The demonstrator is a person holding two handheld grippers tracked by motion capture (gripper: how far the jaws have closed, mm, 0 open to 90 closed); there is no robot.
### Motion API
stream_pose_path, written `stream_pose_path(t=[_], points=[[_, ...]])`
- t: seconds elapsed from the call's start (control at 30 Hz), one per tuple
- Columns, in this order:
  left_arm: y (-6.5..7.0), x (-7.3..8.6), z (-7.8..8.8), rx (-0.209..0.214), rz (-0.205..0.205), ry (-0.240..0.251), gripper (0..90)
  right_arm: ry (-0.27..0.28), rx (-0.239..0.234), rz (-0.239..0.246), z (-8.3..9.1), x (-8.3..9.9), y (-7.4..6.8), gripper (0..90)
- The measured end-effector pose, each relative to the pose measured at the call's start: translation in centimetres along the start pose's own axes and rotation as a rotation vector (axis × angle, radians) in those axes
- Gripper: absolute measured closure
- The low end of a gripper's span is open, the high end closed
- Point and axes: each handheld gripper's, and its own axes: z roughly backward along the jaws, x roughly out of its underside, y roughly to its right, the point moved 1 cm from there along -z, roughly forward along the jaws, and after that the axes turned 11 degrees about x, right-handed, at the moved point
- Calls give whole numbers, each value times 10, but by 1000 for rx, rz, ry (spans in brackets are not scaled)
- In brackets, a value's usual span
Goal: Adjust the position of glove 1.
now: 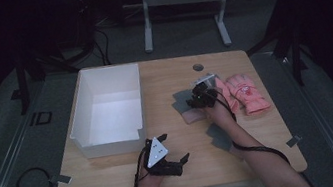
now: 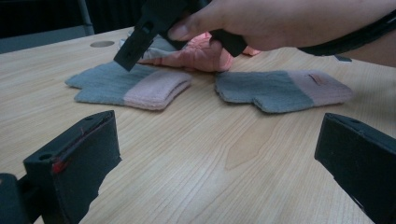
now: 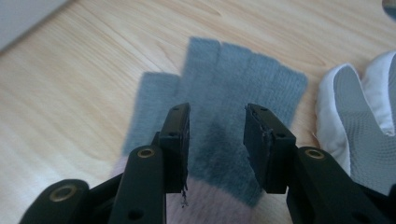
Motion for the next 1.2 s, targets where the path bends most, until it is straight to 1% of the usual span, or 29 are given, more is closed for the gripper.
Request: stream_pose_path(t=[0.03,0.1,0.23,0.27,0.37,0.47,0.57,0.63,0.7,0.77,0.8,0.93,0.97,1.03,1.07,1.17,1.2], points=[[0,0,0,0,2,1,0,-13,1,-4,-5,-1,0,605],[0,0,1,0,8,8,0,-20,4,-9,-9,-1,1,605],[0,0,0,-5,2,6,0,-50,1,-14,-18,0,1,603],[1,0,0,-5,1,6,0,-48,2,-11,-19,1,1,607],[0,0,0,-7,3,3,0,-55,18,15,-19,0,-3,652],[0,0,0,-10,2,6,0,-75,16,22,-20,-3,-4,746],[1,0,0,-22,2,9,0,-104,13,17,-19,-7,-5,831],[1,0,0,-25,1,12,0,-118,1,-4,-17,-9,-6,843],[1,0,1,-27,1,13,0,-118,-17,-10,-10,-11,-8,845],[1,0,1,-27,2,12,0,-98,-35,-32,2,-13,-10,846],[1,0,1,-27,1,15,0,-81,-40,-37,10,-14,-12,847],[2,0,0,-30,-5,15,0,-9,-55,-85,46,-16,-21,848],[2,0,0,-31,-5,17,0,8,-56,-106,55,-15,-24,848],[2,0,0,-31,-12,13,0,42,-45,-127,71,-10,-30,849],[2,0,0,-31,-12,12,0,59,-46,-157,78,-7,-33,850],[3,0,-1,-31,-12,11,0,83,-48,-216,92,5,-42,850],[3,0,-1,-32,-12,13,0,81,-54,-231,95,9,-45,851]])
